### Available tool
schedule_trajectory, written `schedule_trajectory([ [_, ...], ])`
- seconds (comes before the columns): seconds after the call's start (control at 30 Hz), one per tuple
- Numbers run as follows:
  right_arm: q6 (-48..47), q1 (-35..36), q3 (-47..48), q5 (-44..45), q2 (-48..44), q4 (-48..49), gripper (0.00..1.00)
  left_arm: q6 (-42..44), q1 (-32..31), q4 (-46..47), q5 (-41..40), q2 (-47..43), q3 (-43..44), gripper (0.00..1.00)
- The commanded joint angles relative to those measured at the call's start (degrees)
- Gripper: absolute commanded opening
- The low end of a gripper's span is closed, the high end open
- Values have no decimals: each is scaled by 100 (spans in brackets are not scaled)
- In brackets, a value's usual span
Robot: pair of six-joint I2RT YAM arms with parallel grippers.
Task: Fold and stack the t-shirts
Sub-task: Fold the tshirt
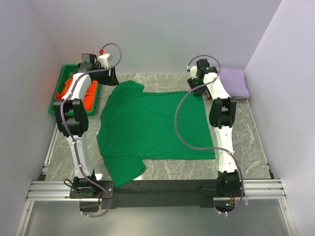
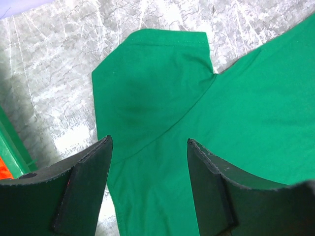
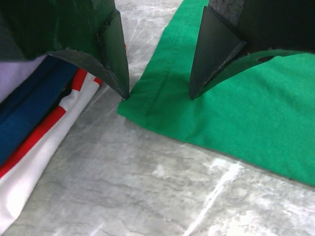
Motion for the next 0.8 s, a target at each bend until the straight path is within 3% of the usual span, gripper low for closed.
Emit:
schedule_trajectory([
  [0.0,-104,86,13,-15,219,-393,59,-98,7,43,97,58,366,67],
  [0.47,-8,-239,-330,-183,184,-1095,59,263,7,-483,307,-188,85,67],
  [0.63,-121,-424,-513,-726,88,-1394,59,236,-2,-580,465,-232,-12,67],
  [0.77,-218,-459,-638,-938,105,-1667,47,236,-2,-703,500,-170,-12,66],
])
